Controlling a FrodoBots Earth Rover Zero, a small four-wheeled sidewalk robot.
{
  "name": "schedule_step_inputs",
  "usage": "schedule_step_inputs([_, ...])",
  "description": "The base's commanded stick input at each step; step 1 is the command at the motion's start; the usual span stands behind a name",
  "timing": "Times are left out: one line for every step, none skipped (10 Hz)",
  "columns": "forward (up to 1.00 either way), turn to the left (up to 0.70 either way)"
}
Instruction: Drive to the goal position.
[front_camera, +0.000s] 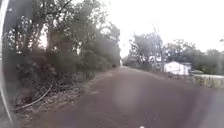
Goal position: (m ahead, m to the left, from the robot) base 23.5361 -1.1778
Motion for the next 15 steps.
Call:
schedule_step_inputs([0.7, -0.01])
schedule_step_inputs([0.7, 0.01])
schedule_step_inputs([0.7, 0.01])
schedule_step_inputs([0.7, 0.01])
schedule_step_inputs([0.7, 0.01])
schedule_step_inputs([0.7, 0.01])
schedule_step_inputs([0.7, 0.01])
schedule_step_inputs([0.7, 0.01])
schedule_step_inputs([0.7, 0.01])
schedule_step_inputs([0.7, 0.01])
schedule_step_inputs([0.7, 0.01])
schedule_step_inputs([0.7, 0.01])
schedule_step_inputs([0.7, 0.01])
schedule_step_inputs([0.7, 0.01])
schedule_step_inputs([0.7, 0.01])
